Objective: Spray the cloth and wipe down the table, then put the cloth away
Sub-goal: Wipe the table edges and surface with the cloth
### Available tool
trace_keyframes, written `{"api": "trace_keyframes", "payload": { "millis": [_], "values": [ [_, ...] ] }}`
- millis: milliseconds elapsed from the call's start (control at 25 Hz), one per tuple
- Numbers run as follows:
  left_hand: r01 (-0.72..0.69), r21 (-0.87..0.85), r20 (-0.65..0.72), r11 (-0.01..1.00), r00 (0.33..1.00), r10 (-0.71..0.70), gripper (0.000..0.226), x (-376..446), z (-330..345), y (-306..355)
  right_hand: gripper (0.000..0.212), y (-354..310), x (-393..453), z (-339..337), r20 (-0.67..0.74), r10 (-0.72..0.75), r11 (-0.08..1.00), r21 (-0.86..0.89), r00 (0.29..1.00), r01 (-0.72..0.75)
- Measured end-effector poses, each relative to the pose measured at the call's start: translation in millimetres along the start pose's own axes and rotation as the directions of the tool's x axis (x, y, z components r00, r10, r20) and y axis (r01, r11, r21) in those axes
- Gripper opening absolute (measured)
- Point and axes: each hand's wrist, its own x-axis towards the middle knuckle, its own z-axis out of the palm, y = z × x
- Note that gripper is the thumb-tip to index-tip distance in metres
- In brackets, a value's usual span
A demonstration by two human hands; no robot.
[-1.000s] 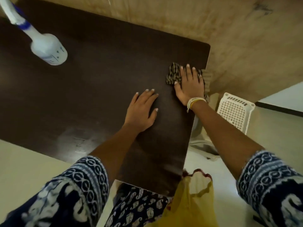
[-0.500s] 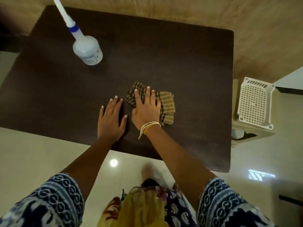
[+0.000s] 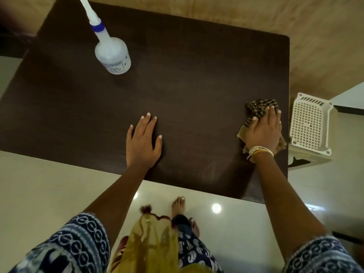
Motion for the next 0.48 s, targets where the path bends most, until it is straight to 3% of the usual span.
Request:
{"api": "trace_keyframes", "payload": {
  "millis": [160, 360, 480],
  "values": [
    [-0.001, -0.004, 0.001, 1.0, 1.0, 0.001, 0.056, 2, 3, -2, 0.059, -52, 0, 6, -0.001, 0.087, 0.996, -0.002, 0.996, -0.087],
    [-0.02, -0.025, -0.026, 0.999, 0.999, 0.02, 0.056, 1, 3, -3, 0.057, -152, -75, 37, 0.075, -0.259, 0.966, 0.019, 0.963, 0.258],
    [-0.024, -0.001, 0.003, 1.0, 1.0, 0.024, 0.057, 0, 4, -2, 0.054, -147, -104, 38, 0.147, -0.425, 0.905, 0.036, 0.893, 0.424]
  ]
}}
